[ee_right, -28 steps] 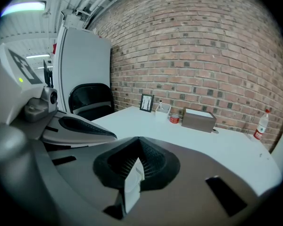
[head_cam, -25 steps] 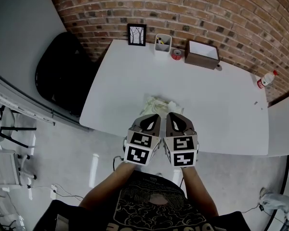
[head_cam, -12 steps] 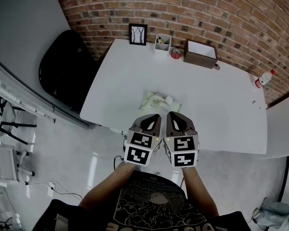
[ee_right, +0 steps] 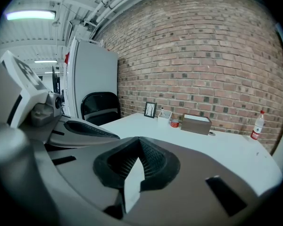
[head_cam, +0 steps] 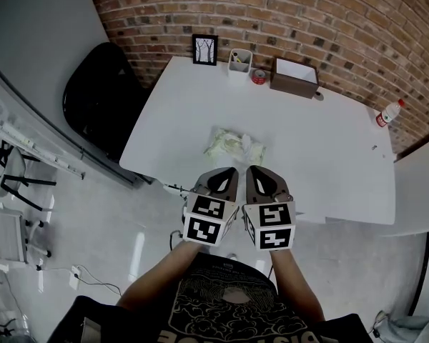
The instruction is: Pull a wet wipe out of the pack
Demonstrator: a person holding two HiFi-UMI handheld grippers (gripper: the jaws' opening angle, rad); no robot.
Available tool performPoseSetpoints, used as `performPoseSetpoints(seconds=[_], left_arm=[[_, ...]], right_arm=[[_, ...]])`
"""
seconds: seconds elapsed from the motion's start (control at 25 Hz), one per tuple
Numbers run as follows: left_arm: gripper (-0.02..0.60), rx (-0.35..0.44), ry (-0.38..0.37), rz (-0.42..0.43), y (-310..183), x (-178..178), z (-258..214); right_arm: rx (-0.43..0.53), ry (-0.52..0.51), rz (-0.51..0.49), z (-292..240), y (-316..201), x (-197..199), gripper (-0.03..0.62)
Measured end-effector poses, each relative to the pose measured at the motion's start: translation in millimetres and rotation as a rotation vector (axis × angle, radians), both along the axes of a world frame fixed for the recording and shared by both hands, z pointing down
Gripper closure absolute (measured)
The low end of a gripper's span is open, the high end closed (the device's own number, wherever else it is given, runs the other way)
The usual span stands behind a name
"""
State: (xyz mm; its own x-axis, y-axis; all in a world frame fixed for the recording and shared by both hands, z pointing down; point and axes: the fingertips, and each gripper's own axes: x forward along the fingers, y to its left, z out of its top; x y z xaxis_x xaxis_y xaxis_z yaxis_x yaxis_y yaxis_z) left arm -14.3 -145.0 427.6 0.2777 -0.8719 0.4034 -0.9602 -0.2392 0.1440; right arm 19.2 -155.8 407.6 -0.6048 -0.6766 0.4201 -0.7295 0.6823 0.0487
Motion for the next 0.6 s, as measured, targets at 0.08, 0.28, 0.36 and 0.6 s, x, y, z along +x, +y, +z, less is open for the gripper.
performPoseSetpoints(seconds=[0.08,0.28,0.36,0.6], left_arm=[[0.569,0.003,-0.001,-0.006,6,3,-2],[0.569,0.011,-0.001,-0.016,19,11,-4],[0.569,0.014,-0.001,-0.018,25,16,-5],[0.569,0.026,0.000,-0.024,39,29,-6]], right_arm=[[0.001,-0.006,-0.004,-2,6,3,0.579],[0.006,-0.016,-0.017,-5,21,11,0.579],[0.005,-0.020,-0.021,-5,28,15,0.579],[0.006,-0.033,-0.031,-7,43,25,0.579]])
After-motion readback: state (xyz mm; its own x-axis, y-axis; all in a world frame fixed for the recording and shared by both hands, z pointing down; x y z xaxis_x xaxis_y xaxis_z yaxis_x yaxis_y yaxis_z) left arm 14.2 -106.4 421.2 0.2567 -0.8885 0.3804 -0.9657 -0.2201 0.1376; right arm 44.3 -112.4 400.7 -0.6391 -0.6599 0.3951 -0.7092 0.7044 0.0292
